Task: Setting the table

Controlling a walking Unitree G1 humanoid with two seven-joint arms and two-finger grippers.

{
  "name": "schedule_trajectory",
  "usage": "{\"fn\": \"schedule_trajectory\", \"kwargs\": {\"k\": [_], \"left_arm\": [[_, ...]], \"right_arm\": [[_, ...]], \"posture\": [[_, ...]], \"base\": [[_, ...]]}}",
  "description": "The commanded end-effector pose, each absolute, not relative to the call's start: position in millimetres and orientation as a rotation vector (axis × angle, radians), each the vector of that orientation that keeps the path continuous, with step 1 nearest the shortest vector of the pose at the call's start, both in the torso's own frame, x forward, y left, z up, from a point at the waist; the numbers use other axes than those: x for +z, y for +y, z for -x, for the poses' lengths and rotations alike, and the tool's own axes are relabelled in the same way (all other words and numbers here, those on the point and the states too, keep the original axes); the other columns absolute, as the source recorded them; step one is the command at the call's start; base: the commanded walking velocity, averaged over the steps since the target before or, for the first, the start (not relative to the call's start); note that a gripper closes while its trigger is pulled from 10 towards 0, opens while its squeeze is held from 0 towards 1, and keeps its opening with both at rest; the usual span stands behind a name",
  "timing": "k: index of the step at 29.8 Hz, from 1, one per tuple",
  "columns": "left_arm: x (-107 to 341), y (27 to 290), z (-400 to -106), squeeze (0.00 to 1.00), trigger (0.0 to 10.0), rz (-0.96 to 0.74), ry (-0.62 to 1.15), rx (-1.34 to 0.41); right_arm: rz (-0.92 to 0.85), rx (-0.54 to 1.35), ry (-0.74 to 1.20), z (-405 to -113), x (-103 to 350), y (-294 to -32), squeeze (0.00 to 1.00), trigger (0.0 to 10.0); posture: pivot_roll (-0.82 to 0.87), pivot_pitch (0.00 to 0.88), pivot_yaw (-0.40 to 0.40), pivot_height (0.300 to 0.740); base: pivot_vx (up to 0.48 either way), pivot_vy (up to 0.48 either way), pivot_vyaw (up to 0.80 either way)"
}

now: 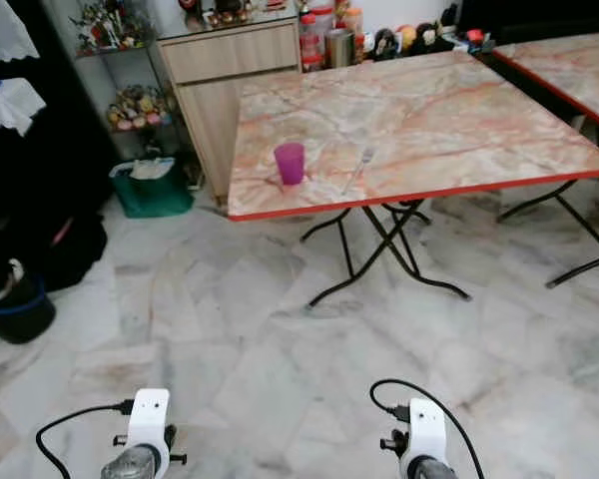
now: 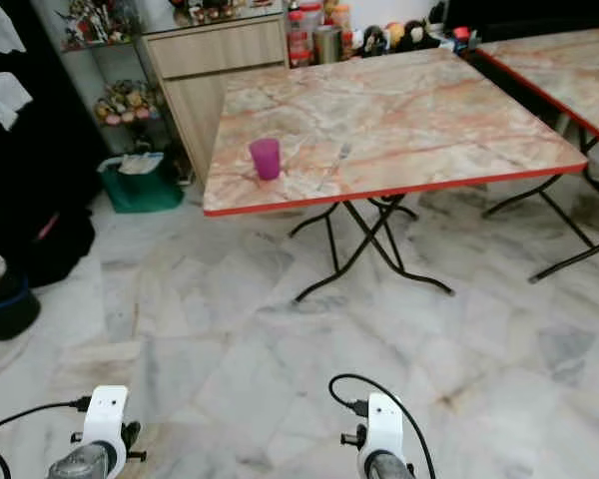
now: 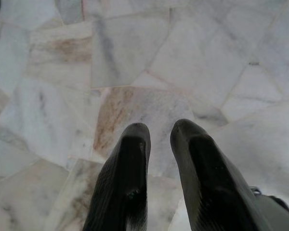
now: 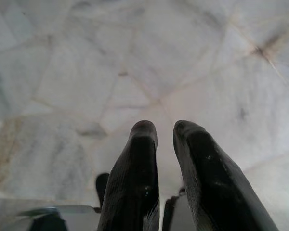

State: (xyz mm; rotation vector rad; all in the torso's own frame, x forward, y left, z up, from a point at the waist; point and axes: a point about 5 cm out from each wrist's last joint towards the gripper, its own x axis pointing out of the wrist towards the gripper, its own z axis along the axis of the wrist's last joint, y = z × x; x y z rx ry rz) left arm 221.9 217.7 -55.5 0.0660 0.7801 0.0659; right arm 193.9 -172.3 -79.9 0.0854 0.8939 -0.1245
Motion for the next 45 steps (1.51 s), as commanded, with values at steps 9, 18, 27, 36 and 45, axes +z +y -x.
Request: {"fn": "schedule_trajectory", "kwargs": {"k": [9, 18, 27, 36, 45], "left_arm": [[-55.2, 222.6, -220.7, 0.00, 10.0, -0.091, 0.788, 0.061], [-53.8, 222.6, -223.0, 0.00, 10.0, -0.091, 0.780, 0.068], [-55.9, 221.5, -220.2, 0.00, 10.0, -0.078, 0.787, 0.084], [-57.4, 218.7, -218.9, 0.00, 10.0, -0.066, 0.790, 0.091], [-57.9, 216.5, -218.8, 0.00, 10.0, -0.061, 0.791, 0.089]], "right_arm": [[-0.082, -0.107, 0.891, -194.9, -79.6, -168.7, 0.00, 10.0], [-0.093, -0.114, 0.881, -197.6, -78.1, -169.6, 0.00, 10.0], [-0.056, -0.095, 0.896, -193.8, -79.9, -171.5, 0.00, 10.0], [-0.056, -0.101, 0.891, -194.7, -79.1, -174.2, 0.00, 10.0], [-0.053, -0.105, 0.882, -197.3, -77.5, -176.5, 0.00, 10.0]], "posture": [[-0.05, 0.000, 0.127, 0.728], [-0.04, 0.000, 0.124, 0.728], [-0.03, 0.000, 0.109, 0.728], [-0.04, 0.000, 0.098, 0.728], [-0.04, 0.000, 0.097, 0.728]], "base": [[0.000, 0.032, 0.00], [0.163, 0.000, 0.00], [0.336, 0.000, 0.00], [0.344, 0.000, 0.44], [0.352, 0.000, 0.00]]}}
